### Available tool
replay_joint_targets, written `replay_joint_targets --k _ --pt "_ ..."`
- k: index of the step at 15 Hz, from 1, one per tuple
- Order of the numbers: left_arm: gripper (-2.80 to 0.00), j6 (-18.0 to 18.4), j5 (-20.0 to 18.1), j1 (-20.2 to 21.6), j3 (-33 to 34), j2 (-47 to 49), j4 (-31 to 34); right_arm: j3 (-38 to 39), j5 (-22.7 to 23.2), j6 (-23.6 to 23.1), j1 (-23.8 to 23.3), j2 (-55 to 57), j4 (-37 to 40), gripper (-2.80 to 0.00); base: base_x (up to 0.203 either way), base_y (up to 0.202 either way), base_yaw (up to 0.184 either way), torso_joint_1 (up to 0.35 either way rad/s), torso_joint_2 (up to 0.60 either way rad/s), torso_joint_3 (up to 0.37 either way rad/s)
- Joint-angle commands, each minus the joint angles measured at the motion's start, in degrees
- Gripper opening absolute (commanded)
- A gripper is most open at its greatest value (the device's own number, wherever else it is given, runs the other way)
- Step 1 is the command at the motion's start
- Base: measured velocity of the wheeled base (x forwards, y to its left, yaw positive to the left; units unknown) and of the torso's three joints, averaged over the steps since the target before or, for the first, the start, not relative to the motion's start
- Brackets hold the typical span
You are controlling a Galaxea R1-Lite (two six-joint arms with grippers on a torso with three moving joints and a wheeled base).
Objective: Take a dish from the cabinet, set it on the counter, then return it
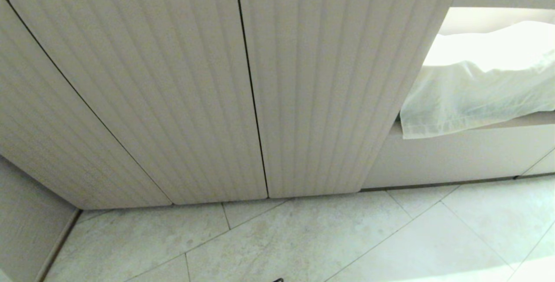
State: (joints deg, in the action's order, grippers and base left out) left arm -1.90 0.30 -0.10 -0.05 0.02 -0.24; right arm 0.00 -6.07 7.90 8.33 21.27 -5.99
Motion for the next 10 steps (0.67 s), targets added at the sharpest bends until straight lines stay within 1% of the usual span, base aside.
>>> replay_joint_targets --k 1,2,3,5,6,10 --pt "-2.80 0.0 0.0 0.0 0.0 0.0 0.0 0.0 1.7 -1.9 -1.3 -5.1 4.3 -2.80 0.000 0.000 0.000 0.000 0.00 0.000" --pt "-2.80 0.0 0.0 0.0 0.0 0.0 0.0 0.0 1.7 -2.2 -1.6 -5.0 4.2 -2.80 0.000 0.000 0.000 0.000 0.00 0.000" --pt "-2.80 0.0 0.0 0.0 0.0 0.0 0.0 0.0 1.7 -2.5 -3.0 -5.0 4.4 -2.80 0.000 0.000 0.000 0.000 0.00 0.000" --pt "-2.80 0.0 0.0 0.0 0.0 0.0 0.0 0.0 2.0 -3.7 -7.3 -6.2 5.3 -2.80 0.000 0.000 0.000 0.000 0.00 0.000" --pt "-2.80 0.0 0.0 0.0 0.0 0.0 0.0 0.0 2.4 -4.0 -8.4 -7.7 5.5 -2.80 0.000 0.000 0.000 0.000 0.00 0.000" --pt "-2.80 0.0 0.0 0.0 0.0 0.0 0.0 0.0 3.5 -5.5 -8.6 -15.4 5.7 -2.80 0.000 0.000 0.000 0.000 0.00 0.000"
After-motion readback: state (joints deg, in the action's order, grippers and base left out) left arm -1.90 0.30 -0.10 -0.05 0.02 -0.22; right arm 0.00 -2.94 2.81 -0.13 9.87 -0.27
